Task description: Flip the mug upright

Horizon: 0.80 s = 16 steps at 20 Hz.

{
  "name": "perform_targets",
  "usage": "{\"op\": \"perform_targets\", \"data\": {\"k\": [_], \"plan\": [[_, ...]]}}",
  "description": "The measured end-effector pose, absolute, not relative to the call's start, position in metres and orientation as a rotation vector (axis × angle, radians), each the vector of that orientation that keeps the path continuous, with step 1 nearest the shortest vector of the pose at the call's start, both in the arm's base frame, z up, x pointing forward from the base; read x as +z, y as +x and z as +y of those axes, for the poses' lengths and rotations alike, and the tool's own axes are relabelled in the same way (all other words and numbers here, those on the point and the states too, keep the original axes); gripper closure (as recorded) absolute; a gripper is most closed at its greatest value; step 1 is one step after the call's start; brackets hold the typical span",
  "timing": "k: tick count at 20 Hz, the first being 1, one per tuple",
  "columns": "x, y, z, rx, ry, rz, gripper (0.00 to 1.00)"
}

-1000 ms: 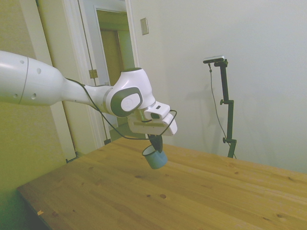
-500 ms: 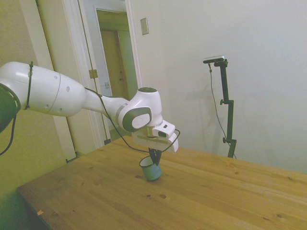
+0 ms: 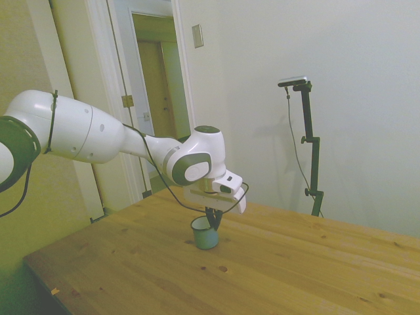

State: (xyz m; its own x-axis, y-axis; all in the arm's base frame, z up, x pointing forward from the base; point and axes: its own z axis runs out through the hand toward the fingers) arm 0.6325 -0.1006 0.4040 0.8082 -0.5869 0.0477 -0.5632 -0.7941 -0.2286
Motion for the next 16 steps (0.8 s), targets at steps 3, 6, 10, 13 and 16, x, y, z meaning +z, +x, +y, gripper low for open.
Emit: {"op": "perform_targets", "data": {"k": [3, 6, 10, 13, 16], "plan": [[0.406, 0.633, -0.101, -0.179, -2.792, 0.891, 0.0], [0.412, 0.633, -0.101, -0.193, -2.792, 0.888, 0.0], [0.417, 0.633, -0.101, -0.205, -2.793, 0.885, 0.0], [0.434, 0.628, -0.109, -0.24, -2.783, 0.898, 0.0], [0.466, 0.606, -0.126, -0.304, -2.781, 0.929, 0.0]]}}
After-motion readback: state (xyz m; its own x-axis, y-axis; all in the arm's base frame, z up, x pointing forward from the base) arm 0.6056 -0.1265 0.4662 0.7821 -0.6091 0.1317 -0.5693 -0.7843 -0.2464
